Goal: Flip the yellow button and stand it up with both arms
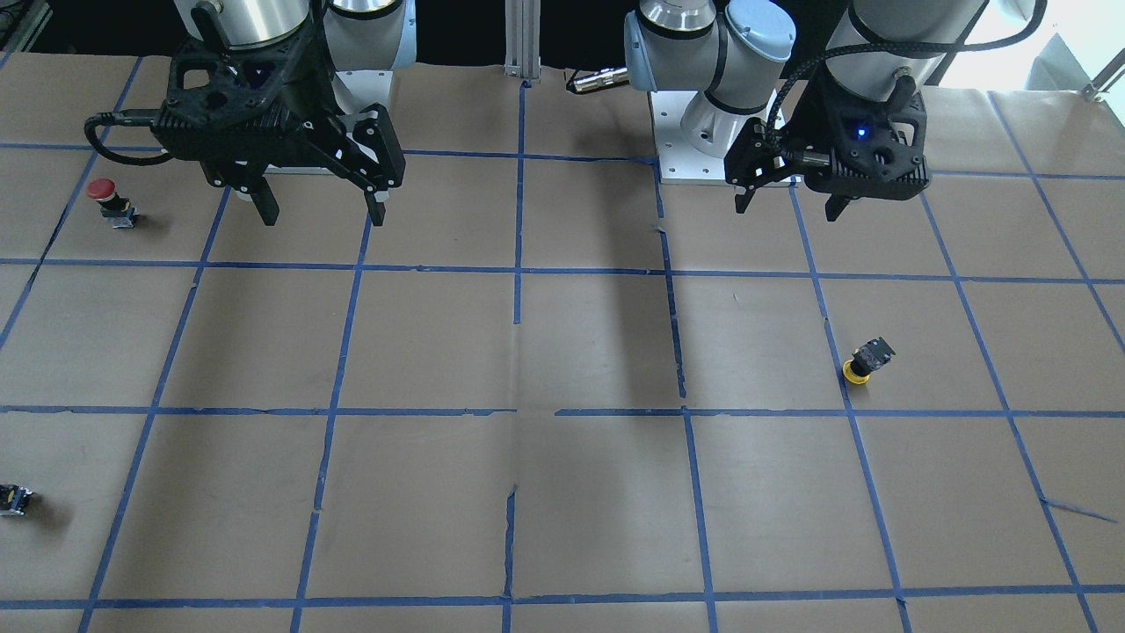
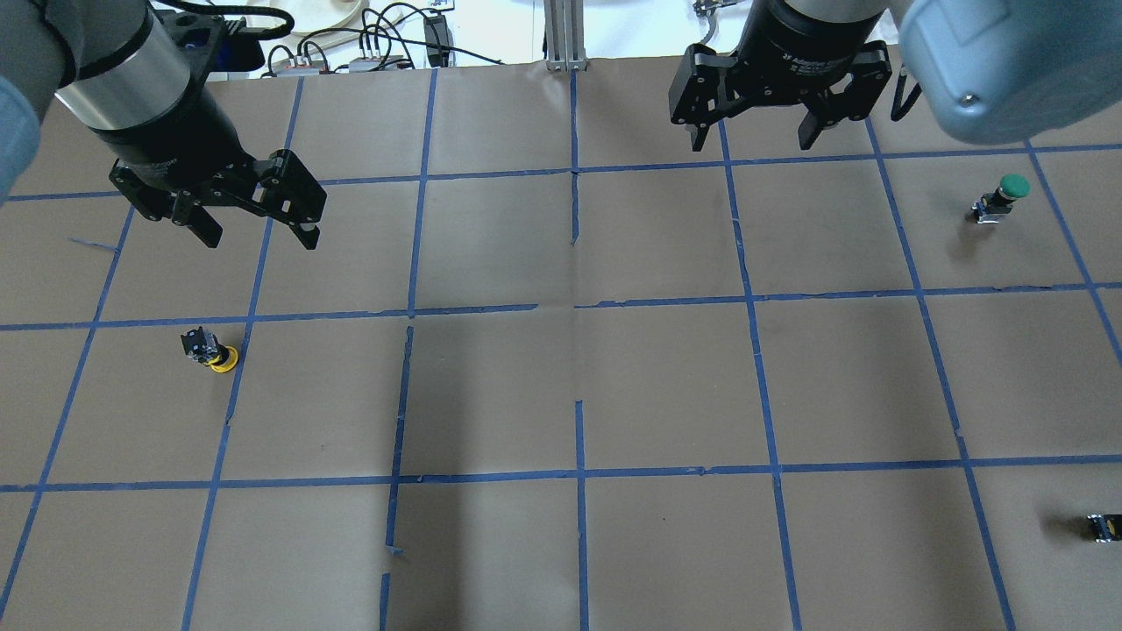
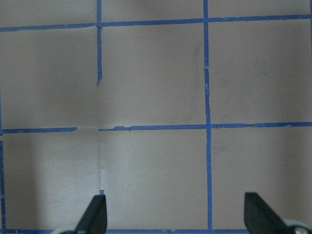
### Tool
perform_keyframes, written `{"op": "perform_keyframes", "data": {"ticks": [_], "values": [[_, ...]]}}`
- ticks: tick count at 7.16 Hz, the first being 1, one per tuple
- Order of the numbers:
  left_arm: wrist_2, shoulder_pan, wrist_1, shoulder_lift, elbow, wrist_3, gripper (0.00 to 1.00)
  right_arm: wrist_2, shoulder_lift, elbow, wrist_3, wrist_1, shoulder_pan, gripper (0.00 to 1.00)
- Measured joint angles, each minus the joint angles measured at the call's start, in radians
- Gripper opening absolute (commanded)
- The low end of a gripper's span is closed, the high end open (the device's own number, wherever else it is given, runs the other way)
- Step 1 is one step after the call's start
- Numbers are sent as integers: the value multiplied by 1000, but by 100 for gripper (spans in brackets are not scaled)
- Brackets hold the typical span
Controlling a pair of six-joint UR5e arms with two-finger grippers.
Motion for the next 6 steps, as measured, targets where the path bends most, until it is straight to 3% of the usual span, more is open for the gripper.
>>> {"op": "perform_keyframes", "data": {"ticks": [6], "values": [[4,22,5,-20,-1,12,100,17,3,2,-15,0,0,100]]}}
